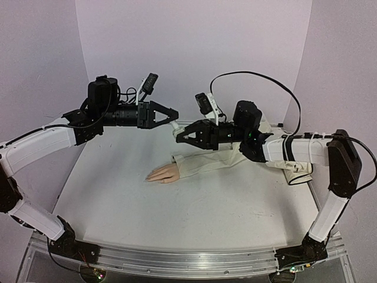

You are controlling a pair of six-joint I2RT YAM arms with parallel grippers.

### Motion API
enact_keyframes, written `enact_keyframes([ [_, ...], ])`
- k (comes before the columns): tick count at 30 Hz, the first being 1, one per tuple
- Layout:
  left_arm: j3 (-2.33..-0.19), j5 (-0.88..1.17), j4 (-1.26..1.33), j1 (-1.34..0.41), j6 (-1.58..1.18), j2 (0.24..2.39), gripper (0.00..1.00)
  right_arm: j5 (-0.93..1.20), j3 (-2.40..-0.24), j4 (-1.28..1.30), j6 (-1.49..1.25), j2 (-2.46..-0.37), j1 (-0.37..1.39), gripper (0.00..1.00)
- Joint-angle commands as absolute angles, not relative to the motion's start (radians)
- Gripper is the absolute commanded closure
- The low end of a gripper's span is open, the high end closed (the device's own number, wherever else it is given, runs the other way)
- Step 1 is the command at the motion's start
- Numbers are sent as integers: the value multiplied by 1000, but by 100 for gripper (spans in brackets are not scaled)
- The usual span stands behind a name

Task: Paint the nails

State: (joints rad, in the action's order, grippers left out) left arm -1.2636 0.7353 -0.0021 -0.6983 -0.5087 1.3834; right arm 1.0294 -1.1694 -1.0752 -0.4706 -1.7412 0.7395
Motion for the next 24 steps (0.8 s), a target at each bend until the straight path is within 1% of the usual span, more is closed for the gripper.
enact_keyframes([
  [1,-1302,775,69,-710,-502,1402,55,1067,-1217,-1195,-514,-1747,735,100],
  [7,-1283,729,64,-715,-489,1401,81,983,-1202,-1192,-497,-1739,735,100],
  [9,-1285,715,59,-715,-496,1408,86,931,-1191,-1184,-480,-1732,735,100],
  [11,-1291,687,46,-715,-510,1415,93,837,-1191,-1133,-426,-1720,743,100],
  [13,-1304,651,19,-715,-522,1423,99,682,-1199,-1025,-338,-1700,766,100],
  [15,-1326,625,-27,-715,-522,1431,100,529,-1183,-961,-253,-1670,789,100],
  [16,-1334,621,-45,-715,-518,1434,100,497,-1169,-963,-242,-1655,792,100],
  [18,-1343,630,-60,-715,-511,1439,97,481,-1161,-966,-235,-1642,792,100],
  [19,-1344,635,-65,-715,-508,1439,93,488,-1165,-964,-235,-1644,793,100],
  [21,-1348,646,-76,-715,-500,1438,77,520,-1177,-957,-233,-1656,792,100],
  [23,-1360,653,-102,-713,-482,1429,55,545,-1181,-952,-230,-1664,793,100],
  [24,-1371,645,-127,-711,-468,1422,48,554,-1180,-948,-227,-1665,793,100],
])
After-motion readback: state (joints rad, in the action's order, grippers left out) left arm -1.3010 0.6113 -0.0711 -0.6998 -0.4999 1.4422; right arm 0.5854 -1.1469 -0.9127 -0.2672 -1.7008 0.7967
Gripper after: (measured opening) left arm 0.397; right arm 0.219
